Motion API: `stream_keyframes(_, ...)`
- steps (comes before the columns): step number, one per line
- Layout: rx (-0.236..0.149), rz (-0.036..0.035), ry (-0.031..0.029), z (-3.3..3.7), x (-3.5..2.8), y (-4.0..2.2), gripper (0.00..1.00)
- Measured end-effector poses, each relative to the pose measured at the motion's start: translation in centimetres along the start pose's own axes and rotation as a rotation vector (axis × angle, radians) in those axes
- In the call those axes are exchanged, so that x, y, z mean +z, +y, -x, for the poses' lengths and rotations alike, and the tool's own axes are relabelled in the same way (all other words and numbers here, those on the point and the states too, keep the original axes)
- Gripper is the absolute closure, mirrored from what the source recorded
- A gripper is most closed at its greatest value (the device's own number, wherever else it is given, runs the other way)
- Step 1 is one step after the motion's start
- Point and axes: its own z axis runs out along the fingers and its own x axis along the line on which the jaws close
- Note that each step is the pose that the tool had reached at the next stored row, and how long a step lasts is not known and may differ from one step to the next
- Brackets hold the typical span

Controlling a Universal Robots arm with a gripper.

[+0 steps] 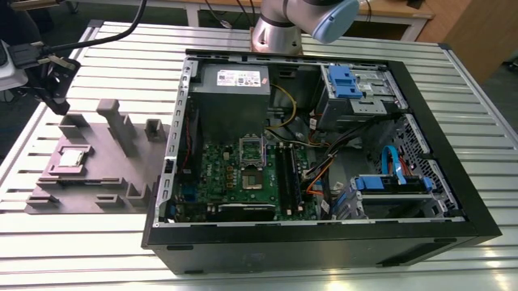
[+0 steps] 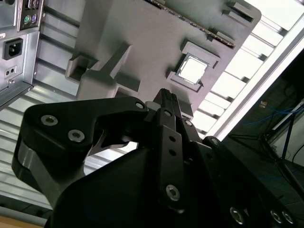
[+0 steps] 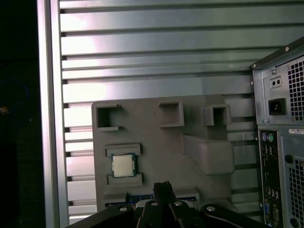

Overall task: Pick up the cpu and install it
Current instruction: 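Reach for the cpu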

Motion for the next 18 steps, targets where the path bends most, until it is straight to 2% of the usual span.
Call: stream_keyframes(18, 0.0, -0.0002, 0.0002, -0.03, 0.99, -0.05, 0.9)
